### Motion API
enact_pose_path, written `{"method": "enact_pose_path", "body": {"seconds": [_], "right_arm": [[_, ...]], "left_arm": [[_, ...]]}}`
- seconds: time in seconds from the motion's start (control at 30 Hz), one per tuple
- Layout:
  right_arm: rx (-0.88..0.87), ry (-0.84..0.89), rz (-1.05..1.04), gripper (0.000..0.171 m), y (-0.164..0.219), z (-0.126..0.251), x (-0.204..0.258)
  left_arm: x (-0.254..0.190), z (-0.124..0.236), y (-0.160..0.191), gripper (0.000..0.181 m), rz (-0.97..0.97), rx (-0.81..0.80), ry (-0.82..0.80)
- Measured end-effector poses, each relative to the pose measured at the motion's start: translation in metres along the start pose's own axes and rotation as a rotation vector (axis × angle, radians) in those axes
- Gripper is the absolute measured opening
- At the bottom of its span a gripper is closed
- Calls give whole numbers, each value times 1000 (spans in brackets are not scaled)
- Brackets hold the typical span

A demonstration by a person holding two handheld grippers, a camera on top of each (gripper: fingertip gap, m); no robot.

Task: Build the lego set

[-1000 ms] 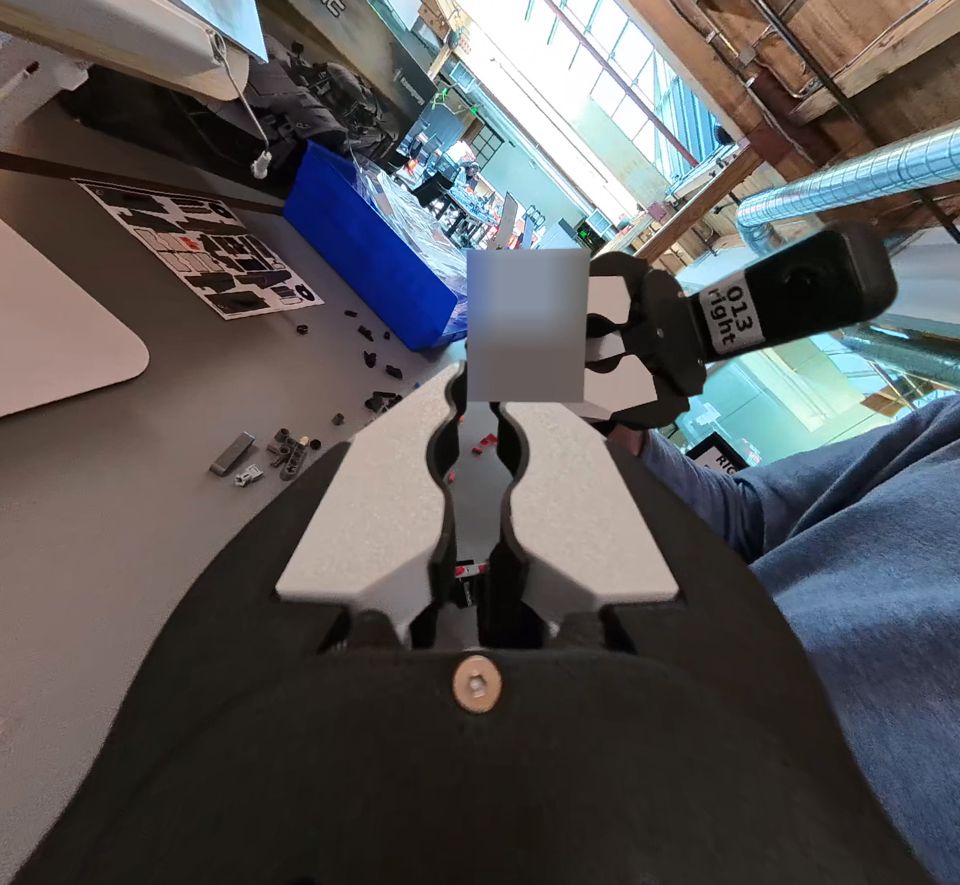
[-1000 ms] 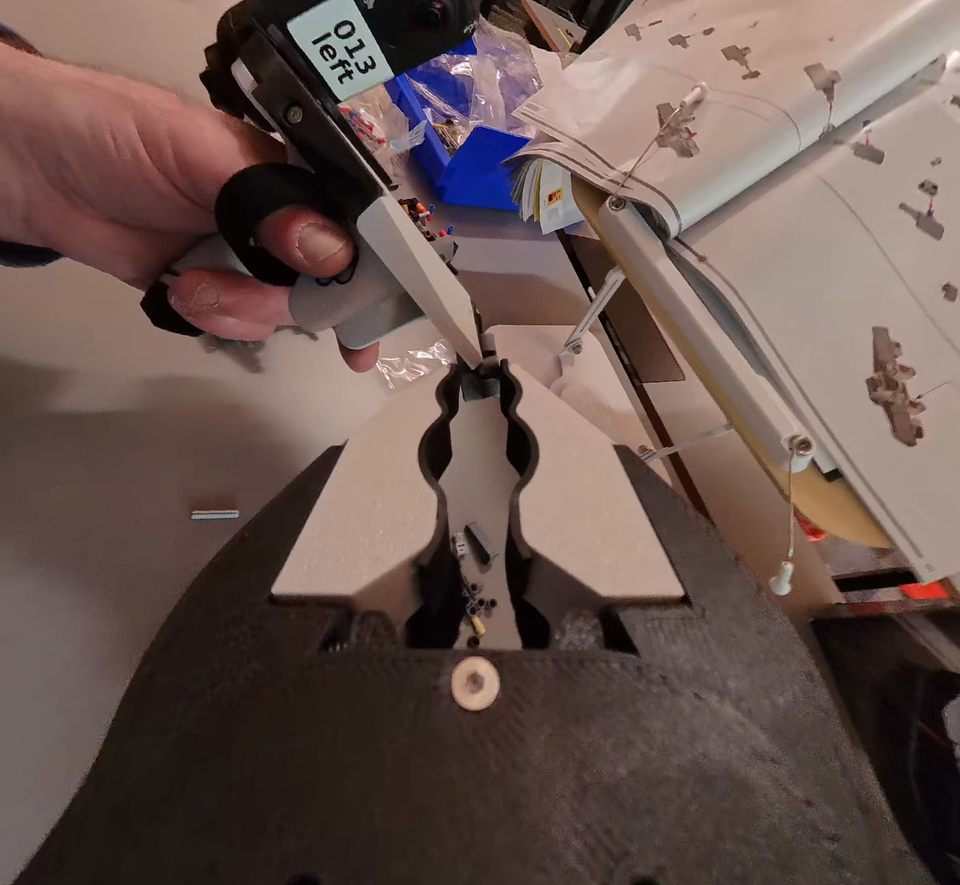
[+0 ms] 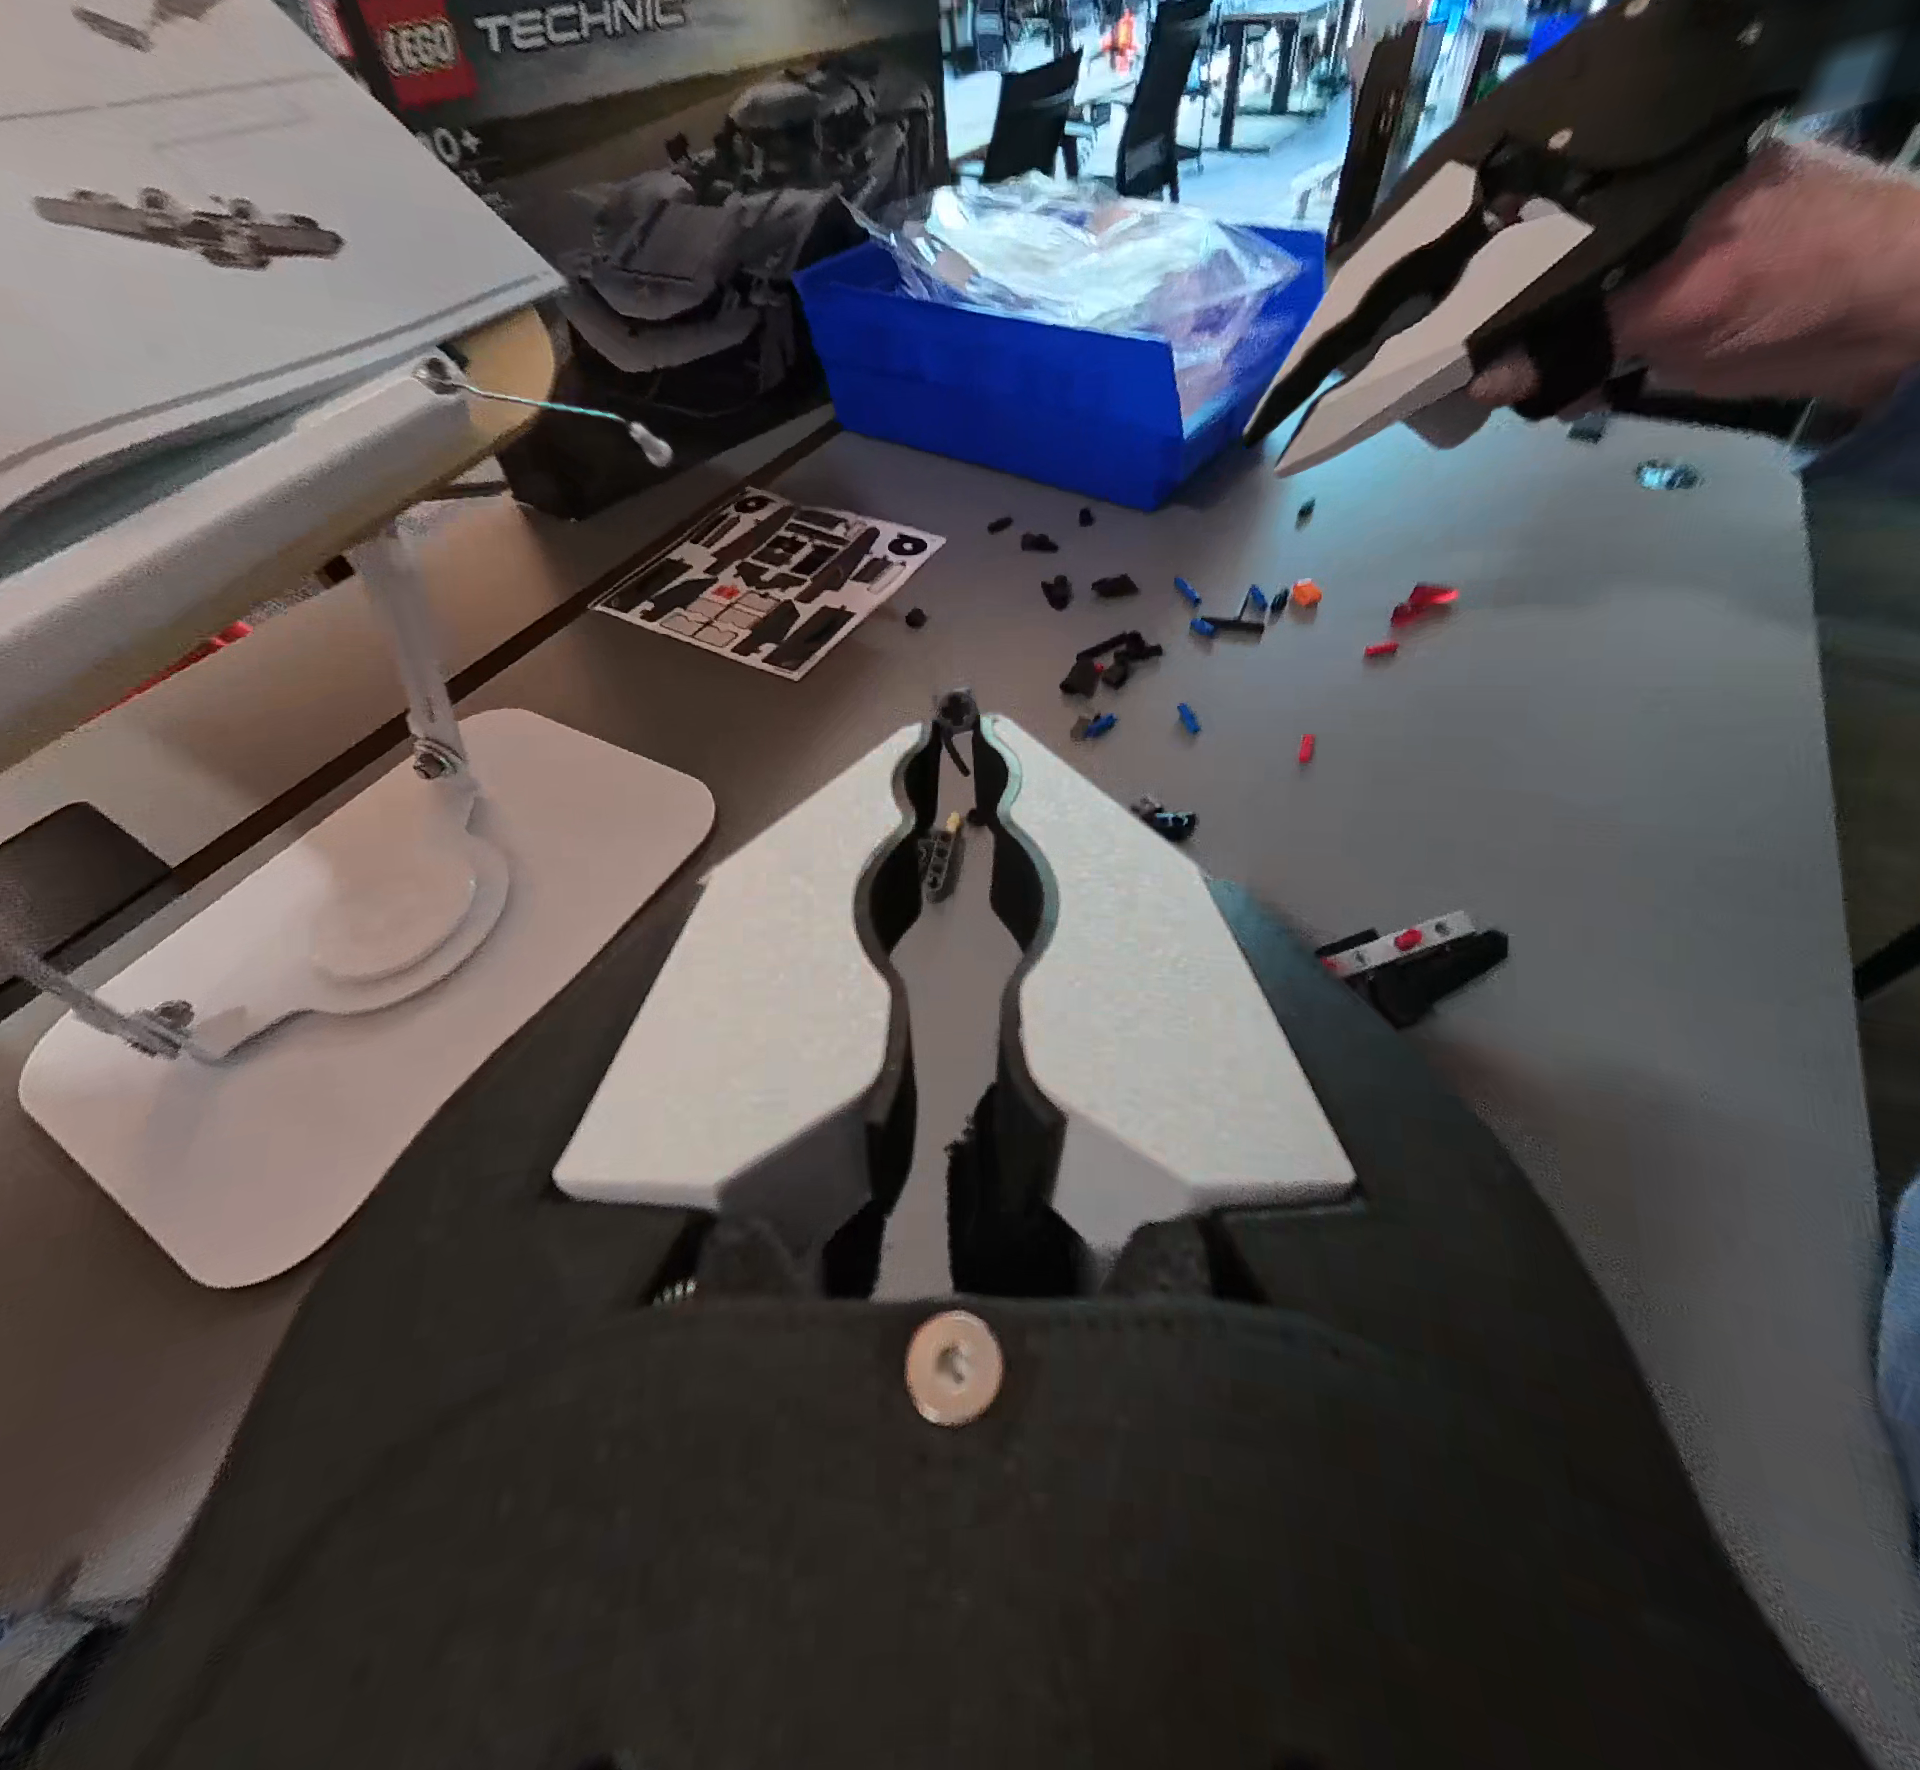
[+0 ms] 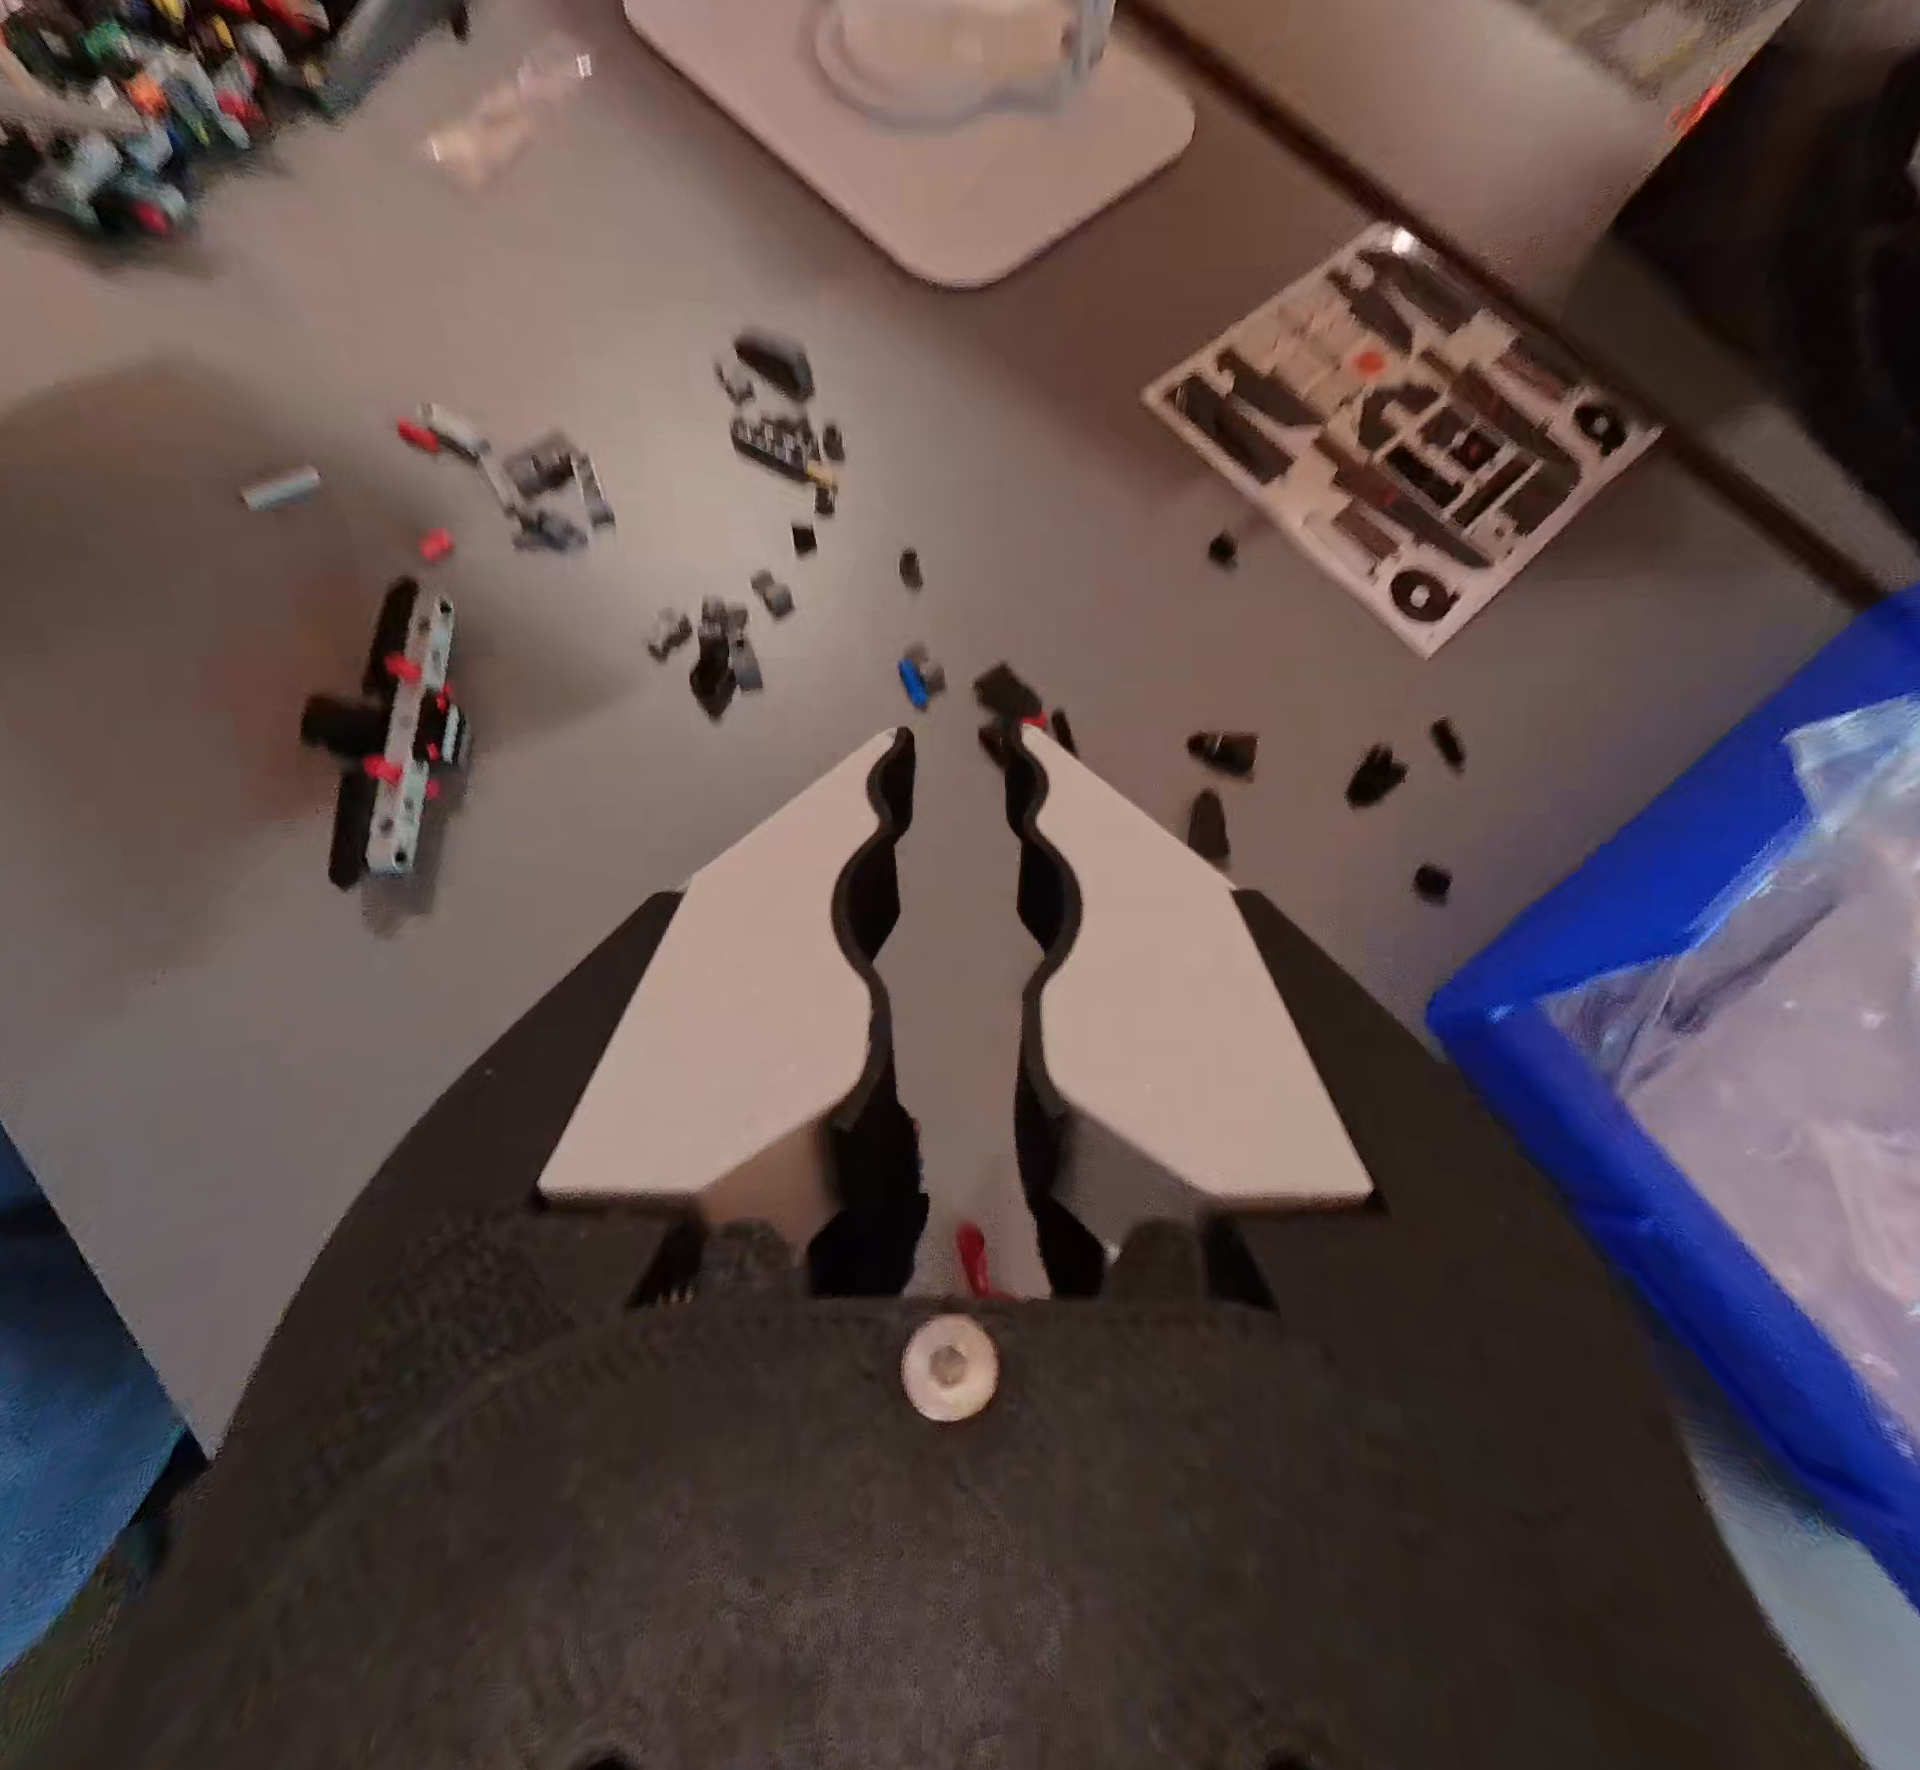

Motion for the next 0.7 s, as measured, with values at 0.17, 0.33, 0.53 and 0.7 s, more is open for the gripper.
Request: {"method": "enact_pose_path", "body": {"seconds": [0.17,0.33,0.53,0.7], "right_arm": [[140,-74,87,14,29,-37,10],[212,-194,334,13,38,-76,6],[244,-370,440,16,35,-91,-8],[241,-460,442,11,36,-98,-11]], "left_arm": [[-14,-18,3,5,-62,31,17],[-29,-26,-1,5,-202,56,1],[-38,-25,-4,4,-271,70,-18],[-40,-21,-5,4,-292,52,-36]]}}
Point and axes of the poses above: each gripper's, where its closed fingertips meet, z back along the fingers, y out of its underside, x = y × z across the jaws, the point moved 10 cm from there along z, back along the fingers, and after that the axes turned 1 degree about -z, right-handed, at the moved point
